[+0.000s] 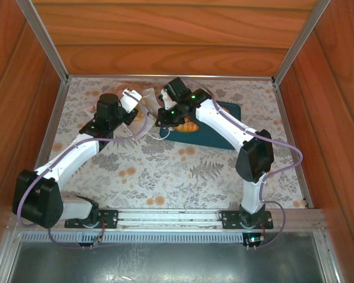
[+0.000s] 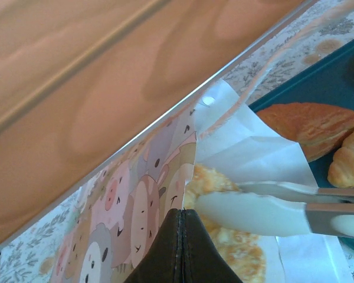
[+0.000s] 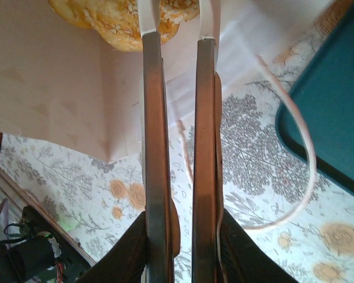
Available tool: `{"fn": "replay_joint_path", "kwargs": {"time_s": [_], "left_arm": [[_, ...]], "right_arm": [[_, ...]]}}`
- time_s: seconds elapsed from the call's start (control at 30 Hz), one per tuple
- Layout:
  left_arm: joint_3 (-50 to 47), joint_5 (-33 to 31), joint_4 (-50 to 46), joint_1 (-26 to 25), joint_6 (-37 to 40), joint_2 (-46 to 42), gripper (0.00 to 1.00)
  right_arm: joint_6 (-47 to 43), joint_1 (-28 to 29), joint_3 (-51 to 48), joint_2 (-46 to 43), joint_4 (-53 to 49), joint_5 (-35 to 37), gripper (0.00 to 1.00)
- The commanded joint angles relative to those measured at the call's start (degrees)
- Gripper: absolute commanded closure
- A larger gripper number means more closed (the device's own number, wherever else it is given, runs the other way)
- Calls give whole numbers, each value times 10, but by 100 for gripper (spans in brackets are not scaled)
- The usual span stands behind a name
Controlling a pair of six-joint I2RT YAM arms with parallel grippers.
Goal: Take the fake bread out of the paper bag
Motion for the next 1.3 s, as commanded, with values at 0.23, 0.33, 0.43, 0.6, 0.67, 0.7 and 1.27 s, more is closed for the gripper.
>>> {"fn": "replay_joint_path", "kwargs": {"time_s": [0.23, 0.33, 0.43, 0.6, 0.67, 0.7, 1.27], "left_arm": [[19, -62, 19, -1, -21, 14, 100], [20, -64, 20, -2, -23, 21, 100], [20, -67, 21, -2, -23, 25, 100], [18, -67, 27, -2, -27, 26, 100], [19, -67, 28, 0, -31, 24, 100], [18, -67, 29, 0, -32, 24, 100], [8, -74, 32, 12, -19, -12, 100]], "right_arm": [[-16, 2, -21, -54, -29, 24, 100], [-15, 2, -28, -79, -38, 32, 100], [-15, 1, -32, -105, -49, 44, 100], [-11, 1, -33, -139, -80, 73, 100], [-7, 1, -36, -146, -96, 86, 100], [-5, 1, -38, -146, -103, 92, 100], [108, -9, -62, -316, -287, 261, 100]]}}
